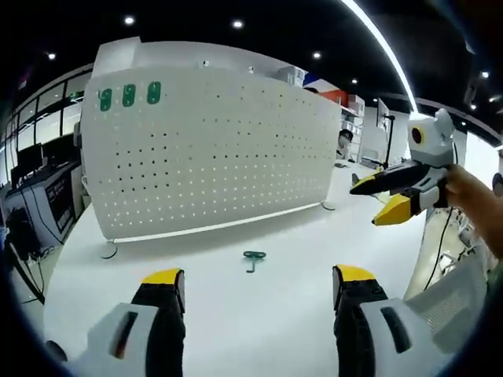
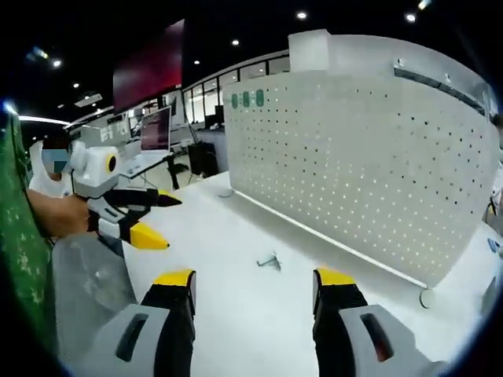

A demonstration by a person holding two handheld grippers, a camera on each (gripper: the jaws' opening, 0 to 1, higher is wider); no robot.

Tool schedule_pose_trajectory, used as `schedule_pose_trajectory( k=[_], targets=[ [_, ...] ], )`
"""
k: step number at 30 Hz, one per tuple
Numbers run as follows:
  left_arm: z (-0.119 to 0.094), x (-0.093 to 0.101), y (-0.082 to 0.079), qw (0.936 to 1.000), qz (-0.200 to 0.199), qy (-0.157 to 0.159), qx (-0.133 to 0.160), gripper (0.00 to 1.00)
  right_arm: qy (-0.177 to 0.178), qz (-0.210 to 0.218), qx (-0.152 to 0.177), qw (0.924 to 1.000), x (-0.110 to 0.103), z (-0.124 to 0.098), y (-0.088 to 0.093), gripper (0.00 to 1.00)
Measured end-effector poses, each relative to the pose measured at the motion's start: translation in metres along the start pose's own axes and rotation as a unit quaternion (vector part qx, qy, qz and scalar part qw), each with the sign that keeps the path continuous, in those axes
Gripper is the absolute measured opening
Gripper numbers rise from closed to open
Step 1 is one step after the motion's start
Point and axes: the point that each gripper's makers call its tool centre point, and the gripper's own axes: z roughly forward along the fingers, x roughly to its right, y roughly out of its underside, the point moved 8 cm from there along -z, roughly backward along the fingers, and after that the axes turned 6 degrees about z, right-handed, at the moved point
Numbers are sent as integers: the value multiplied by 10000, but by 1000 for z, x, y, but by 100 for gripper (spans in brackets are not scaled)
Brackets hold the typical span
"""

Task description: Insert the hook assembly into the mounting plate slot until the hook locks in place.

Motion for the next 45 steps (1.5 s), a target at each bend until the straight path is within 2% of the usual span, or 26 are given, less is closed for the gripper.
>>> schedule_pose_trajectory(
  k=[10, 21, 35, 45],
  targets=[
    [3, 3, 4, 10000, -32, 64, -48, 78, -112, -21, -152, 9998, 9, 30, -1, 56],
    [5, 6, 10, 9998, -90, 99, -126, 77, -162, -239, -474, 9985, 24, 62, 5, 51],
    [10, 8, 15, 9996, -101, 185, -202, 76, -316, -494, -832, 9948, 35, 103, 2, 43],
    [10, 7, 20, 9993, -145, 206, -265, 76, -366, -607, -1132, 9910, 42, 130, 8, 35]
  ],
)
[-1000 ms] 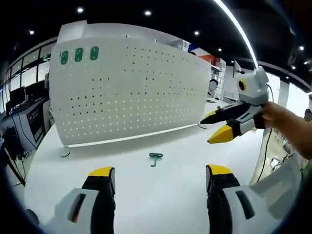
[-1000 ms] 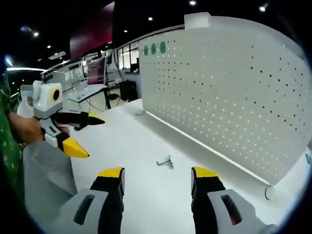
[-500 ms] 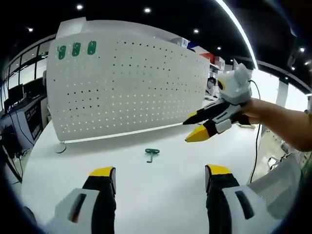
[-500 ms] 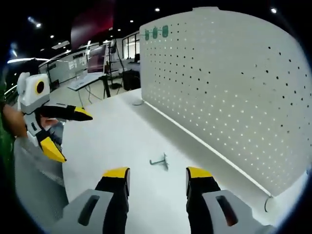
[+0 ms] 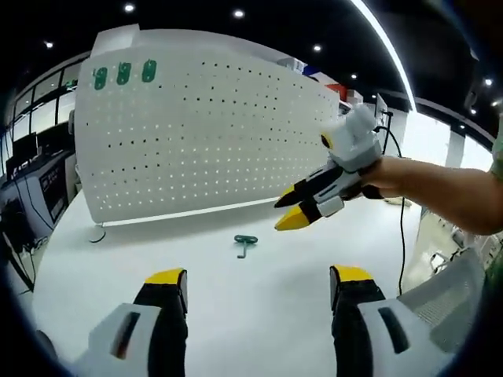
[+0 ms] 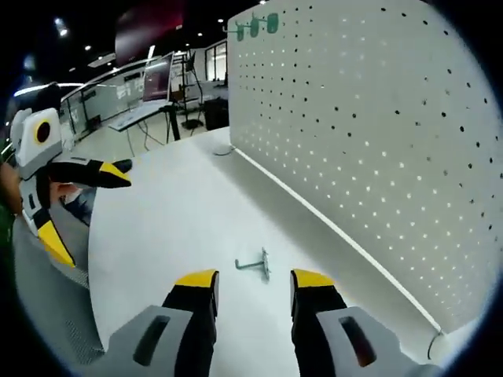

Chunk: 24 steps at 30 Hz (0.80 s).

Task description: Insert the hook assembly into the mounting plate slot until the hook locks in place.

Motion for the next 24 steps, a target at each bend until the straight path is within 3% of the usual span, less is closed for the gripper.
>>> schedule_pose_trajectory(
  k=[24],
  targets=[
    [5, 3, 7, 9999, -39, 50, -121, 74, -129, -176, -507, 9985, 15, 45, 5, 19]
  ],
)
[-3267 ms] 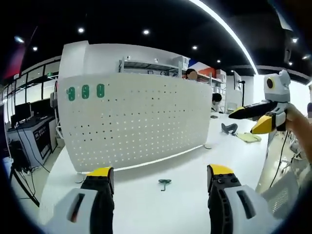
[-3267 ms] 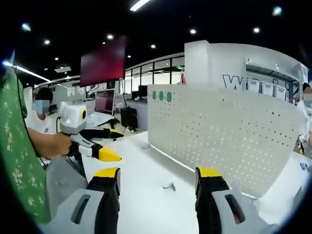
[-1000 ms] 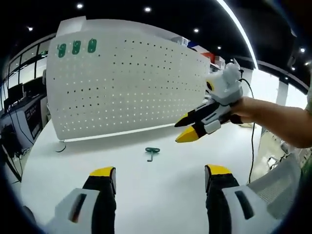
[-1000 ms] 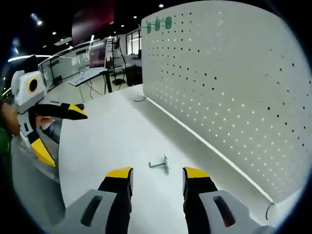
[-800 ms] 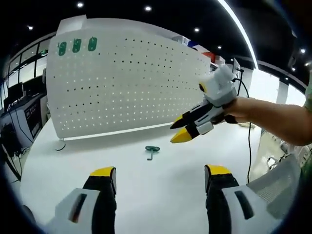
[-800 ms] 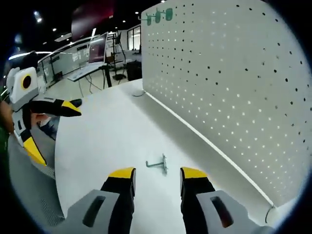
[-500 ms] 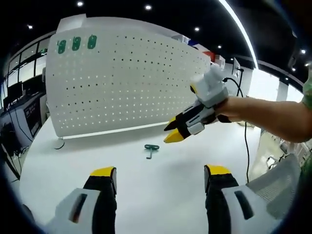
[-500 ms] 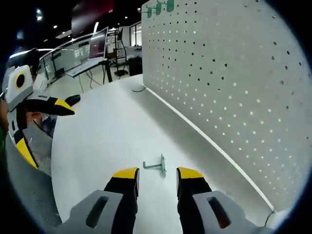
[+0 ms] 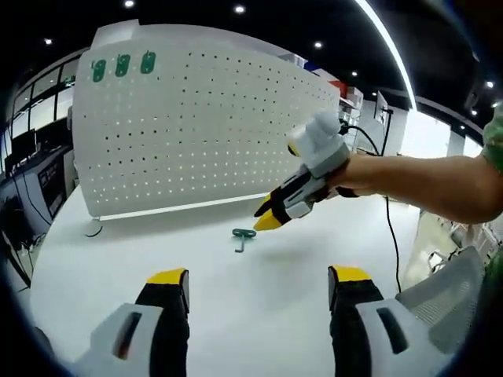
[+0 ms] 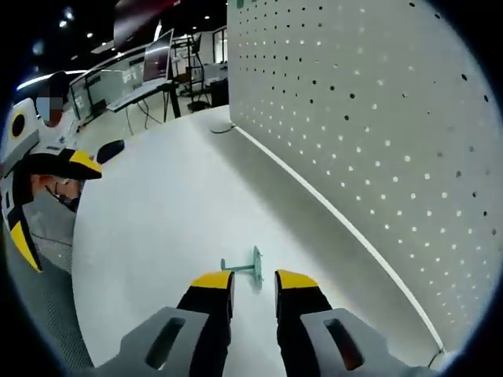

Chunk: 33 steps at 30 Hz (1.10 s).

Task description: Insert the hook assembly into the mounting plate slot until the hook locks in place.

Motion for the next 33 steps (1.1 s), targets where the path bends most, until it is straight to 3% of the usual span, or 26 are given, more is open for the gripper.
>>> schedule_pose_trajectory(
  k=[18, 33],
  targets=[
    [2, -2, 2, 10000, -64, 8, -36, 72, -3, -165, -422, 9990, 3, 18, 7, 8],
    [3, -1, 2, 10000, -69, 37, -57, 71, 5, -208, -424, 9989, 4, 18, 8, 6]
  ],
)
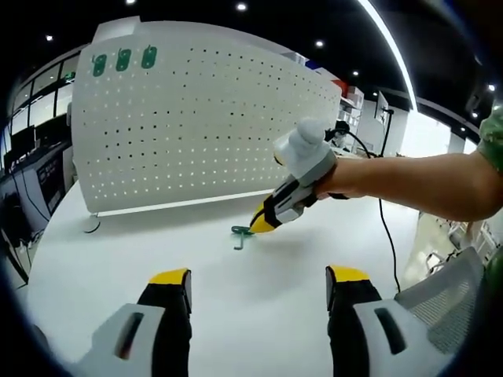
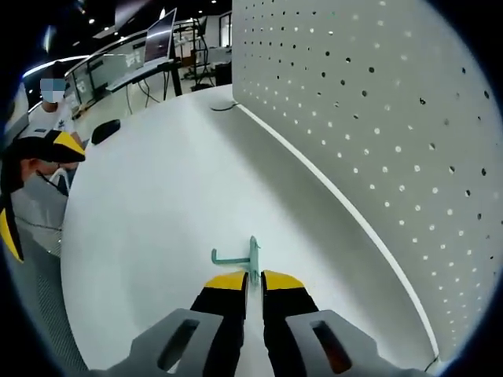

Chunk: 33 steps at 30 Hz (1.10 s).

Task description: Insert the hook assembly into the mounting plate slot until the hook locks in place.

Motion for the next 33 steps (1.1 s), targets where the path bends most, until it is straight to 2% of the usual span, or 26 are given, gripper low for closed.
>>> schedule_pose_trajectory(
  k=[8, 24, 33],
  targets=[
    [0, 0, 0, 10000, -10, 8, -5, 71, -12, -72, -49, 10000, -2, 4, 1, 4],
    [-1, 0, 1, 10000, -7, 17, -12, 70, 100, -118, 52, 9999, -1, 4, 0, 1],
    [0, 1, 0, 10000, 8, 37, -17, 70, 210, 184, 189, 9994, 2, 3, 4, 0]
  ],
)
